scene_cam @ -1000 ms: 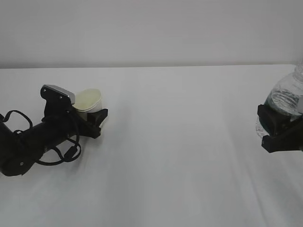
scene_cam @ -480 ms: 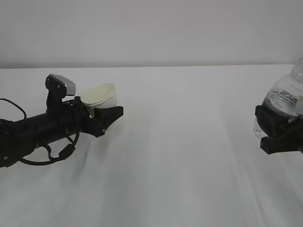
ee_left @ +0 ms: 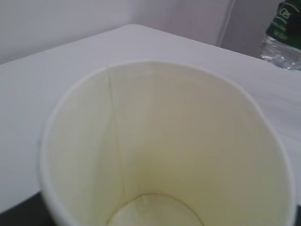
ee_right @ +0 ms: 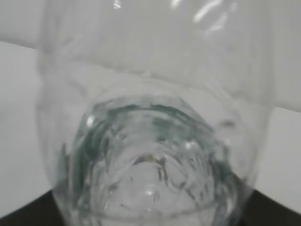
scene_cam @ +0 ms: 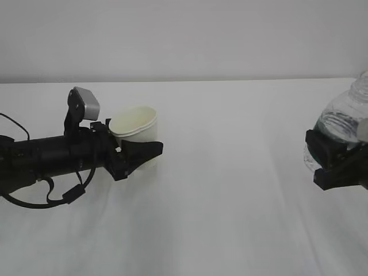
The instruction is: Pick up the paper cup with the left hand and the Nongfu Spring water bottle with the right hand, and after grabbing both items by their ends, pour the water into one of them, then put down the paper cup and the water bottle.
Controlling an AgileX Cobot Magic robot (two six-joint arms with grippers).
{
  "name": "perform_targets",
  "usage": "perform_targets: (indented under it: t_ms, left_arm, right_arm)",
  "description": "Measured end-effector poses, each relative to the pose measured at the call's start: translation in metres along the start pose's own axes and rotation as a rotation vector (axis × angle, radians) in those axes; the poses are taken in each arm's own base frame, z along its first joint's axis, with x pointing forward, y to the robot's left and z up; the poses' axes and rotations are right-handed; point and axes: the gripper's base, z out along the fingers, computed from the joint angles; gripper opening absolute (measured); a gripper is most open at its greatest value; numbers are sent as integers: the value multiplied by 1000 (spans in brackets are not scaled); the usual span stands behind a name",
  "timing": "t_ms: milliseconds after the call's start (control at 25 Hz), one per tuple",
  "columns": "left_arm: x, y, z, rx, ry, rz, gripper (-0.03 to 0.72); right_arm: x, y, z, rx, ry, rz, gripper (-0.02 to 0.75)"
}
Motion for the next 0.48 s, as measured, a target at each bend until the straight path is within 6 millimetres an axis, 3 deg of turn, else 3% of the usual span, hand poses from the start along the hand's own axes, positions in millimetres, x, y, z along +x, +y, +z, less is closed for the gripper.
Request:
perform_targets:
  t_ms: [480]
  left_arm:
    - [4,-55,31,206,43,48,481]
  right_arm:
    - [-17,2,-12,-40,11,-29,403]
